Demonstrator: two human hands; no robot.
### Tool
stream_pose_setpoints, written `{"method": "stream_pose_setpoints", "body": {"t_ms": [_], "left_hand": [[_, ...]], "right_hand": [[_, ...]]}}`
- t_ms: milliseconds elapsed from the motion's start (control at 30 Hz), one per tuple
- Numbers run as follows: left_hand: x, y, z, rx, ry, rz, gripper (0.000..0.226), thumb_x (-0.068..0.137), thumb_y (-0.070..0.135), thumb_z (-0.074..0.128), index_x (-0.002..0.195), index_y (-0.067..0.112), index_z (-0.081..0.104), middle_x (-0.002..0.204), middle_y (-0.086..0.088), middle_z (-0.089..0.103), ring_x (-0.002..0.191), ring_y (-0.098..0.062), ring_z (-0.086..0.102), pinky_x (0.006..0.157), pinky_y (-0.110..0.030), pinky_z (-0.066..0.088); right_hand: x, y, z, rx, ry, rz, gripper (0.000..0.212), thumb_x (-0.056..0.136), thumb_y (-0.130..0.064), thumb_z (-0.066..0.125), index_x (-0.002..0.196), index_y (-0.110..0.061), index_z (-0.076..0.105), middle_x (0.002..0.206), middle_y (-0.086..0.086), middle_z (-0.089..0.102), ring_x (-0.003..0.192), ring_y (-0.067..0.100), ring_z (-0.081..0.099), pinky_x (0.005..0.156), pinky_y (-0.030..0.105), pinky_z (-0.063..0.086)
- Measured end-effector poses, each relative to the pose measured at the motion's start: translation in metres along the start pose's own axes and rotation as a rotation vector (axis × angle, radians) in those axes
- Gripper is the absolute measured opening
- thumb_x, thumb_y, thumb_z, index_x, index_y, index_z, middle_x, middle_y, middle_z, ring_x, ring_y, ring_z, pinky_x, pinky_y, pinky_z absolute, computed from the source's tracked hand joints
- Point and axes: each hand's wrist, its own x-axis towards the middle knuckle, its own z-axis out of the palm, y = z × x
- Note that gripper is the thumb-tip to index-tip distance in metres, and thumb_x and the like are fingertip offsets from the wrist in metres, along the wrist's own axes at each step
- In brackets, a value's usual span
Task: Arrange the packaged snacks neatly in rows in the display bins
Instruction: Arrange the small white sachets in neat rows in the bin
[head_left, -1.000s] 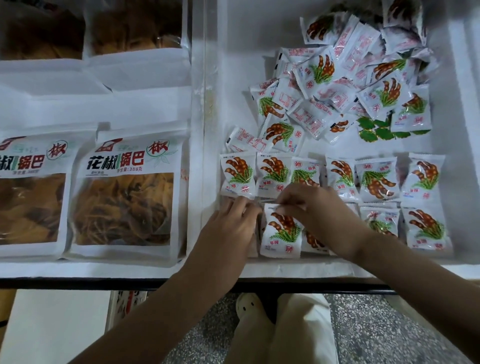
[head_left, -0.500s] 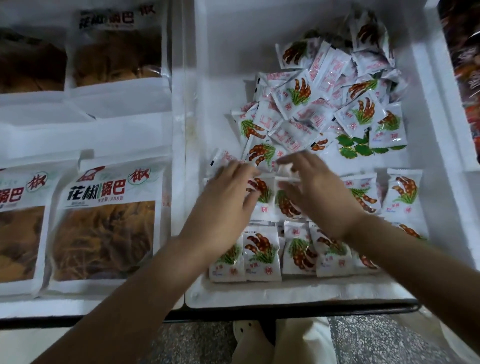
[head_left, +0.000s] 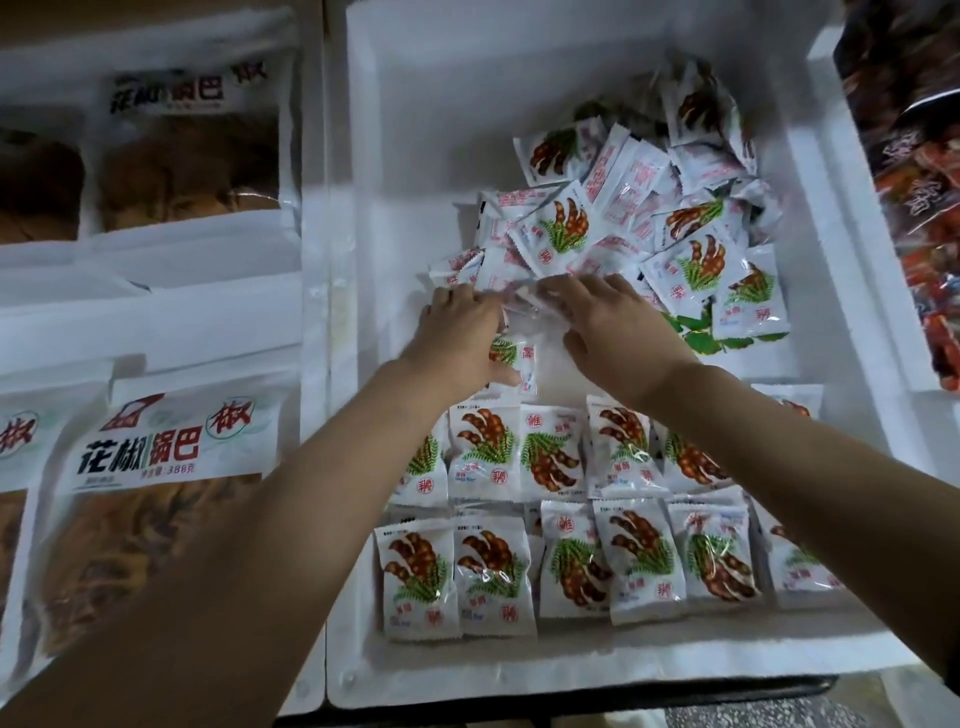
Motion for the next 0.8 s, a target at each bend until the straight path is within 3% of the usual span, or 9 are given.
{"method": "stream_pose_setpoints", "body": {"t_ms": [100,200,267,333,433,500,567,700,800], "left_hand": [[-0.003,-0.002,-0.002,-0.153,0.012,0.022,0.049,0.072,0.03,0.08,0.111,0.007,0.06,0.107,-0.007,0.047,0.105,-0.025,0.049,0.082,-0.028,0.038],[-0.014,0.0,-0.008,-0.331,0.153,0.043,0.033,0.072,0.021,0.08,0.095,0.008,0.06,0.092,0.001,0.054,0.088,-0.018,0.055,0.07,-0.018,0.042],[-0.023,0.003,-0.016,-0.473,0.251,0.0,0.03,0.073,0.018,0.079,0.097,0.009,0.063,0.092,0.008,0.057,0.089,-0.006,0.053,0.066,0.003,0.035],[-0.033,0.007,-0.024,-0.568,0.329,-0.039,0.031,0.074,0.021,0.078,0.102,0.011,0.067,0.094,0.014,0.057,0.091,0.002,0.05,0.066,0.01,0.029],[-0.05,0.01,-0.031,-0.683,0.334,-0.076,0.034,0.08,0.026,0.073,0.111,0.015,0.066,0.09,0.031,0.049,0.096,0.01,0.046,0.078,0.001,0.034],[-0.063,0.01,-0.031,-0.767,0.265,-0.118,0.03,0.081,0.026,0.072,0.109,0.024,0.063,0.09,0.035,0.045,0.102,0.007,0.045,0.086,-0.013,0.036],[-0.076,0.008,-0.028,-0.808,0.21,-0.149,0.032,0.078,0.023,0.075,0.104,0.029,0.058,0.094,0.033,0.045,0.106,0.003,0.044,0.082,-0.017,0.038],[-0.097,0.005,-0.022,-0.814,0.197,-0.218,0.038,0.073,0.022,0.079,0.098,0.026,0.052,0.094,0.026,0.046,0.1,-0.003,0.051,0.073,-0.012,0.04],[-0.11,0.006,-0.02,-0.753,0.199,-0.185,0.032,0.071,0.024,0.081,0.088,0.029,0.054,0.095,0.024,0.055,0.096,0.011,0.05,0.082,-0.019,0.043]], "right_hand": [[0.001,0.008,-0.01,0.161,0.07,0.071,0.028,0.091,-0.004,0.051,0.119,-0.005,0.054,0.105,0.018,0.064,0.089,0.035,0.061,0.074,0.039,0.051],[-0.006,0.01,-0.025,0.344,0.174,0.165,0.019,0.091,-0.013,0.058,0.108,-0.004,0.057,0.091,0.006,0.064,0.076,0.023,0.061,0.066,0.029,0.05],[-0.017,0.006,-0.036,0.502,0.175,0.282,0.015,0.09,-0.019,0.06,0.103,-0.011,0.056,0.082,-0.004,0.062,0.067,0.013,0.059,0.057,0.017,0.048],[-0.029,-0.002,-0.044,0.71,0.111,0.4,0.013,0.088,-0.023,0.064,0.095,-0.014,0.058,0.08,-0.003,0.066,0.065,0.013,0.063,0.055,0.016,0.05],[-0.046,-0.015,-0.049,1.168,-0.034,0.571,0.015,0.084,-0.017,0.067,0.098,-0.014,0.063,0.094,0.007,0.071,0.078,0.019,0.07,0.065,0.028,0.059],[-0.059,-0.019,-0.049,1.278,-0.109,0.625,0.021,0.084,-0.012,0.065,0.105,-0.013,0.062,0.097,0.008,0.07,0.081,0.017,0.07,0.065,0.027,0.059],[-0.074,-0.022,-0.048,1.255,-0.133,0.638,0.014,0.083,-0.01,0.066,0.097,-0.014,0.063,0.089,0.003,0.07,0.077,0.015,0.069,0.064,0.025,0.058],[-0.102,-0.025,-0.044,1.084,-0.161,0.571,0.011,0.082,-0.017,0.067,0.091,-0.023,0.066,0.084,-0.005,0.073,0.082,0.018,0.069,0.077,0.031,0.057],[-0.112,-0.027,-0.05,1.007,-0.194,0.49,0.024,0.077,-0.015,0.072,0.097,-0.027,0.065,0.06,-0.016,0.067,0.056,0.003,0.063,0.052,0.011,0.046]]}}
